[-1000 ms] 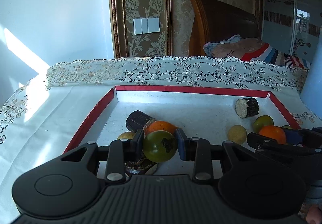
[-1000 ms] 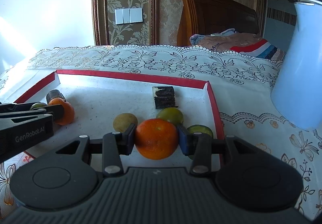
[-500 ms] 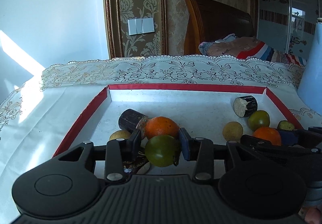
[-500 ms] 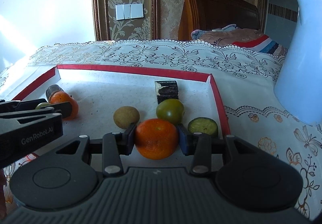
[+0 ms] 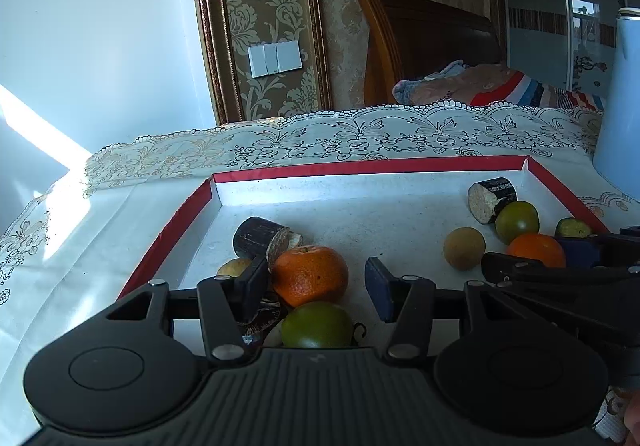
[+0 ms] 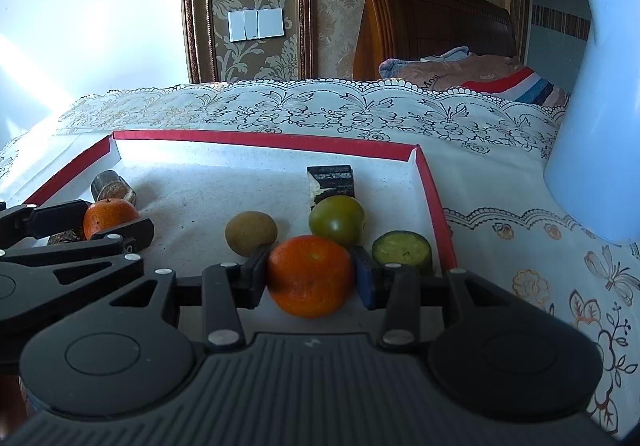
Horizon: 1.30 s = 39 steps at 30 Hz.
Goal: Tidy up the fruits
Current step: 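Lower both fruits into the tray and open both grippers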
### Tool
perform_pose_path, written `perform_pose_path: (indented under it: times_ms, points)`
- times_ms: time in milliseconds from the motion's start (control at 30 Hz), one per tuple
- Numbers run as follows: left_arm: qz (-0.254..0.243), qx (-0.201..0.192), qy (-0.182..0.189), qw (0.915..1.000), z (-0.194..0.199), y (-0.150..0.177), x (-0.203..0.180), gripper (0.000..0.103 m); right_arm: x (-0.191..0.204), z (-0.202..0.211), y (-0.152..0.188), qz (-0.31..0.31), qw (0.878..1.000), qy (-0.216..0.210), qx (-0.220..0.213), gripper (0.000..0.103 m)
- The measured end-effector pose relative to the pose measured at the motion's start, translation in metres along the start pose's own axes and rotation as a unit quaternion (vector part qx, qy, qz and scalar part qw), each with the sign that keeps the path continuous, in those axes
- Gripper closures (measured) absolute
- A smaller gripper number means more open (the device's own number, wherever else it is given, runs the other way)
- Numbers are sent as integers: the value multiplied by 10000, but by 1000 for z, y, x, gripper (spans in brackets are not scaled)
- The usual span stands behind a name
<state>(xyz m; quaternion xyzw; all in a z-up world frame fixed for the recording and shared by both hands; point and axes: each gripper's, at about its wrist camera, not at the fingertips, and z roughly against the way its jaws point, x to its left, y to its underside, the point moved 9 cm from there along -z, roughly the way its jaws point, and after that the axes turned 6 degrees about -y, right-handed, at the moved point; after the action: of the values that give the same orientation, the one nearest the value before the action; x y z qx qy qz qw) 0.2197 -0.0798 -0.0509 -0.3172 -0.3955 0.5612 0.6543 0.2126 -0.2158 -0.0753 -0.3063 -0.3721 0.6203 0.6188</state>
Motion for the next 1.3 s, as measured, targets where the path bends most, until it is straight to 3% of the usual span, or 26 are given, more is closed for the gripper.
perform_pose_path:
  times_ms: [67, 200, 367, 600, 900, 1300]
  points:
    - [49, 8, 24, 10000, 0, 0, 2, 50, 0, 0, 1, 0, 10000, -2, 9, 61]
    - [213, 86, 13, 9997, -1, 1, 8, 29, 1, 2, 2, 38, 10000, 8, 2, 59]
    - [374, 144, -85, 9992, -3, 1, 17, 29, 5, 4, 4, 107, 9999, -31, -13, 46]
    - [259, 141, -128, 9995, -2, 3, 16, 29, 7, 6, 5, 111, 9999, -64, -28, 45]
    - [450, 194, -107, 9987, 5, 5, 26, 28, 11, 16, 8, 175, 9997, -106, -104, 32]
    - [656, 201, 96, 9976, 27, 11, 34, 28, 10, 34, 13, 18, 9996, -223, -159, 28]
